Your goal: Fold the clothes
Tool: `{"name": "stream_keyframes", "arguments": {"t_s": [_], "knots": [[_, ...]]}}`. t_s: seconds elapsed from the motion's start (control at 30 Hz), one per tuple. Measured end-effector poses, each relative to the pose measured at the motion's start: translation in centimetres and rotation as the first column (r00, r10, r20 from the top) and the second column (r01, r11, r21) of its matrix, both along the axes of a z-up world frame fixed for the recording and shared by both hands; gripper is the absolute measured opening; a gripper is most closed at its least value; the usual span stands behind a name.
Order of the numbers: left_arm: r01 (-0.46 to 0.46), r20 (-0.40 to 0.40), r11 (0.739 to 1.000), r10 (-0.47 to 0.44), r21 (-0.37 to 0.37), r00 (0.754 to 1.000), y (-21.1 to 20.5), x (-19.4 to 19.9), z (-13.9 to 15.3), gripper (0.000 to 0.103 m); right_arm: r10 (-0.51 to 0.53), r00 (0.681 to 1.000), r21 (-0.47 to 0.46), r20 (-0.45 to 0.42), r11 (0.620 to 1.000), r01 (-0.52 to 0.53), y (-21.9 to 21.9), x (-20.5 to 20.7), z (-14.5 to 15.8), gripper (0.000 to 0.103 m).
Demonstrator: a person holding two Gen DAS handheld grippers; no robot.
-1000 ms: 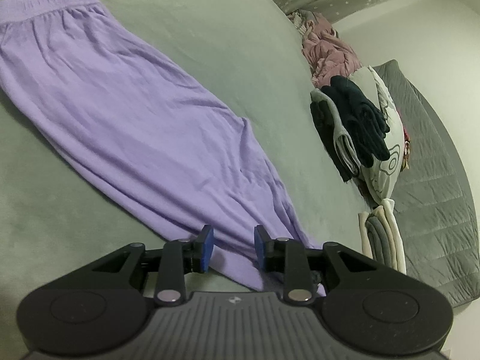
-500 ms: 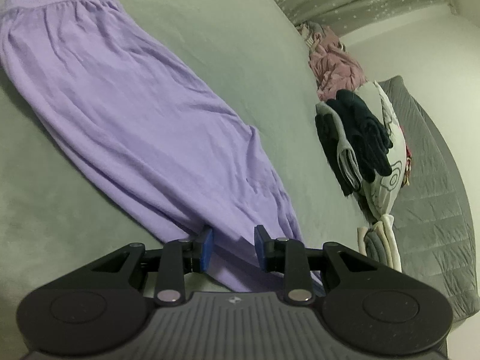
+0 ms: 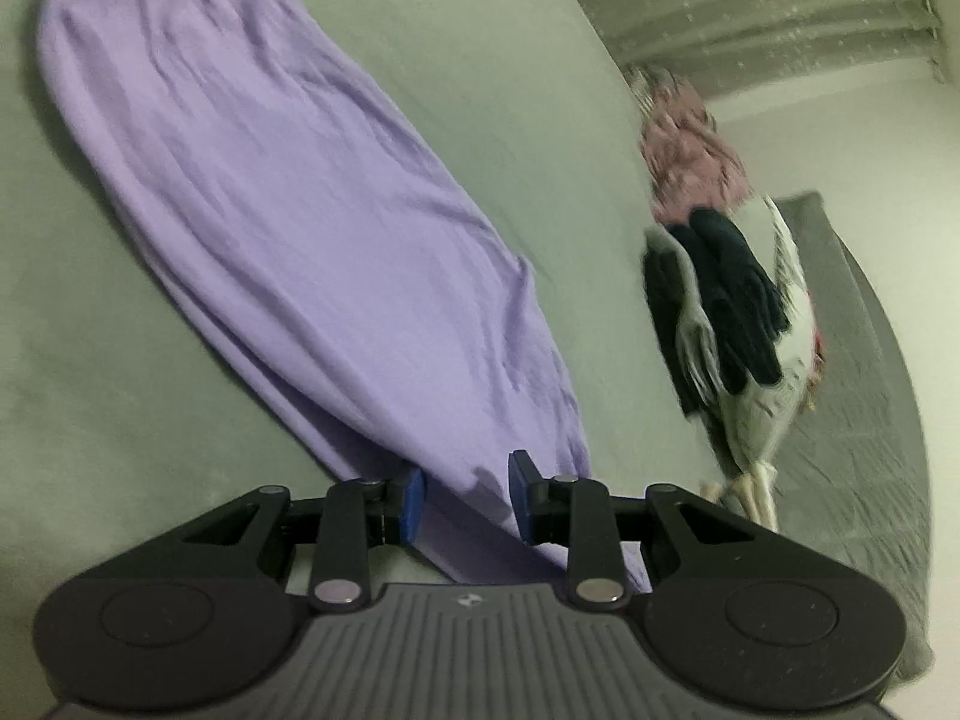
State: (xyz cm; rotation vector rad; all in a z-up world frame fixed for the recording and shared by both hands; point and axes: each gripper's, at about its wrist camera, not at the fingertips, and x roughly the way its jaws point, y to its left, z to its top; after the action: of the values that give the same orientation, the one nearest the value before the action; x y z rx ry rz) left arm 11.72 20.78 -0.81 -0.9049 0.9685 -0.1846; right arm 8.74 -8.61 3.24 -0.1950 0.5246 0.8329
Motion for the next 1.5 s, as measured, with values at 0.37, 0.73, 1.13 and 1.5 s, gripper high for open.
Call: {"name": "stream_keyframes", "arguments": {"t_s": [0.37, 0.73, 1.13, 1.5], "knots": [[0.094, -0.022, 0.987, -0.092, 0.129, 0.996, 0.1, -1.3, -0.6, 0.003, 0.052, 0.998, -0.066, -0.026, 0.996, -0.053, 0.7, -1.2, -1.6, 0.001], [0.228, 0.010, 0.958, -0.234, 0.174, 0.972, -0.9, -1.5, 1.3, 0.030, -0.001, 1.000, -0.128, -0.013, 0.992, -0.001, -2.7, -1.7, -1.6, 0.022], [0.424, 0.043, 0.875, -0.445, 0.233, 0.895, -8.0, -0.6, 1.3, 0.031, -0.037, 0.999, -0.175, 0.002, 0.984, 0.037, -6.4, -2.4, -2.4, 0.022], [0.435, 0.052, 0.878, -0.453, 0.202, 0.890, -10.9, 0.9, 0.9, 0.031, 0.000, 1.000, -0.229, 0.030, 0.973, 0.007, -6.9, -3.1, -3.6, 0.002]]}}
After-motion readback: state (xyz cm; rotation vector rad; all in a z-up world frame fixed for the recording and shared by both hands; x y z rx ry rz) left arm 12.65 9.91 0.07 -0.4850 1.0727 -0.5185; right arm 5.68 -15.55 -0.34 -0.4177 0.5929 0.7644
